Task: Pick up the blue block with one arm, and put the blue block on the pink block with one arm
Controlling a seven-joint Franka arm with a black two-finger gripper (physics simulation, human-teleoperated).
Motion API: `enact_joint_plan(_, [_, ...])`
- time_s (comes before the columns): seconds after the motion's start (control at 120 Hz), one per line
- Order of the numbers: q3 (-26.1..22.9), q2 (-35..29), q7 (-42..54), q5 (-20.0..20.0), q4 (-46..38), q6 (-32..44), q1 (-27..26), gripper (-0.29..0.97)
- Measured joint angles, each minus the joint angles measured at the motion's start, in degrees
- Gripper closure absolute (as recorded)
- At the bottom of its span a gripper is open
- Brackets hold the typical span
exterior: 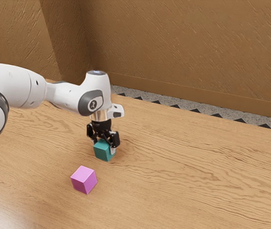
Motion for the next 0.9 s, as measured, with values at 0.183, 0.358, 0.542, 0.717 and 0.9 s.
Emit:
enact_joint_plan(0.183, [0.0,-0.4,0.2,0.0,0.0,1.0,-0.2,0.06])
enact_joint_plan(0.358, [0.0,-0.5,0.3,-0.1,-0.1,1.4,-0.1,0.24])
enact_joint_plan(0.542, [0.0,-0.7,0.3,0.2,-0.1,1.6,-0.2,0.3])
enact_joint_plan(0.717, [0.3,-4.9,0.0,0.1,-2.8,1.8,-2.3,0.33])
enact_joint_plan(0.9, [1.8,-18.0,-0.5,-0.5,-13.6,2.7,-4.4,0.33])
